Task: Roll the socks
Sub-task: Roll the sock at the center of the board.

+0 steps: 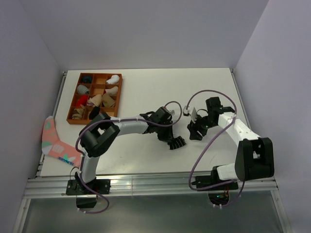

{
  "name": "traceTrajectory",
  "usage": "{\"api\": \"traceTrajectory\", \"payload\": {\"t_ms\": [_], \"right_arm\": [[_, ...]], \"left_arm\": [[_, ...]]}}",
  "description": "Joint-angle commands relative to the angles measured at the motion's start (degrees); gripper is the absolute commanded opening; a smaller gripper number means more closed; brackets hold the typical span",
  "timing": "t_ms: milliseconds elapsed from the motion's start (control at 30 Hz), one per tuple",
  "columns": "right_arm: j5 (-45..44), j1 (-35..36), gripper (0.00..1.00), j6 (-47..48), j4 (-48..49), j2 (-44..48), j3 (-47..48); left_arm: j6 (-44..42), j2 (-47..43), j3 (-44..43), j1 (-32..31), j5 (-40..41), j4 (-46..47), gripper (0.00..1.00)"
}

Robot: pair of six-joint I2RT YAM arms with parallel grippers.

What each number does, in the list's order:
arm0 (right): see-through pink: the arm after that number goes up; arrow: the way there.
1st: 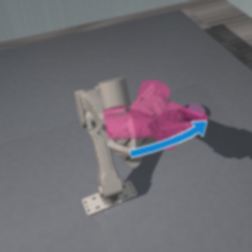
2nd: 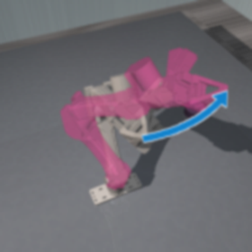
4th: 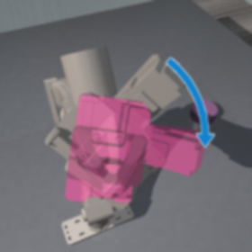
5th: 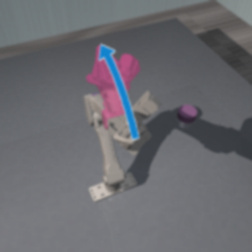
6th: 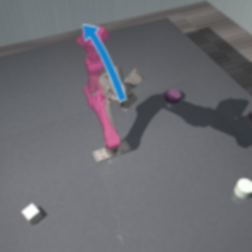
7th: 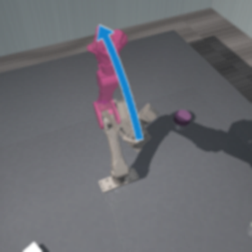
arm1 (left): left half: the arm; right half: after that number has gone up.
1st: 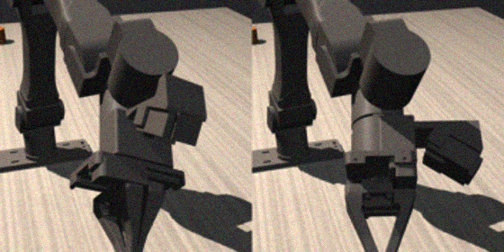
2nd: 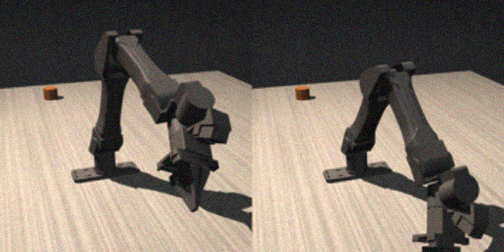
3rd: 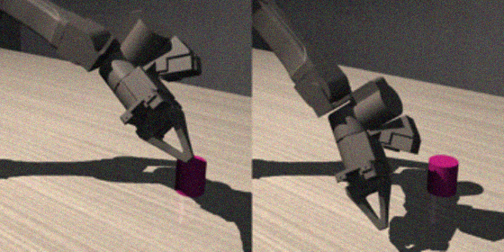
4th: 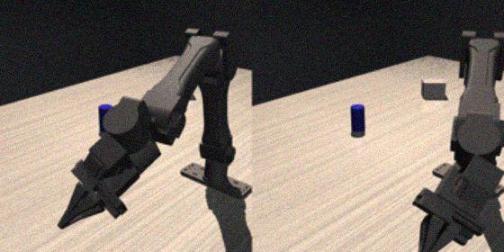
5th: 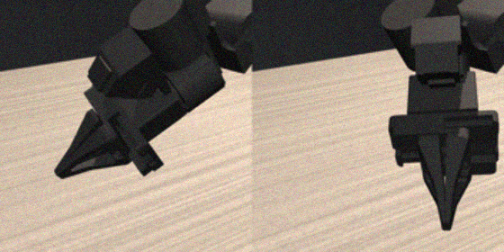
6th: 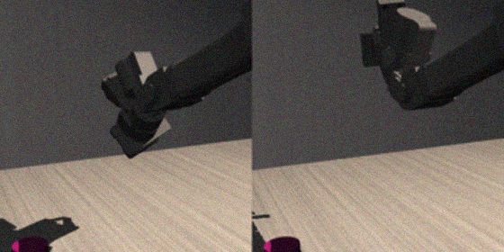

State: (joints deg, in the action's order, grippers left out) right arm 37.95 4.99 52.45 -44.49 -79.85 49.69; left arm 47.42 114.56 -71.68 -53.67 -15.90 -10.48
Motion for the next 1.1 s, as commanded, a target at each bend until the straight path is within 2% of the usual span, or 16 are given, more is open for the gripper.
{"api": "traceTrajectory", "payload": {"t_ms": [0,167,333,400,800,1067], "right_arm": [[0.37,0.28,0.63,8.89,0.98,6.09,-2.84],[-3.05,5.97,0.63,14.17,2.55,12.43,-9.78],[-6.49,14.94,0.64,12.42,7.57,19.12,-15.76],[-6.32,18.19,0.64,11.80,7.93,19.82,-16.03],[-5.96,25.94,0.64,9.61,8.63,16.66,-15.06],[-7.19,31.21,0.63,6.88,8.36,17.72,-15.41]], "left_arm": [[-3.64,5.14,0.05,1.28,-8.17,-14.99,0.00],[-6.37,8.21,-3.46,1.99,-11.96,-20.89,0.00],[-8.04,9.98,-6.45,2.43,-12.14,-24.94,0.00],[-8.22,10.50,-7.15,2.52,-12.31,-25.73,0.00],[-8.13,11.91,-8.12,2.96,-14.07,-25.29,0.00],[-7.96,12.52,-8.21,3.31,-14.95,-24.41,0.00]]}}
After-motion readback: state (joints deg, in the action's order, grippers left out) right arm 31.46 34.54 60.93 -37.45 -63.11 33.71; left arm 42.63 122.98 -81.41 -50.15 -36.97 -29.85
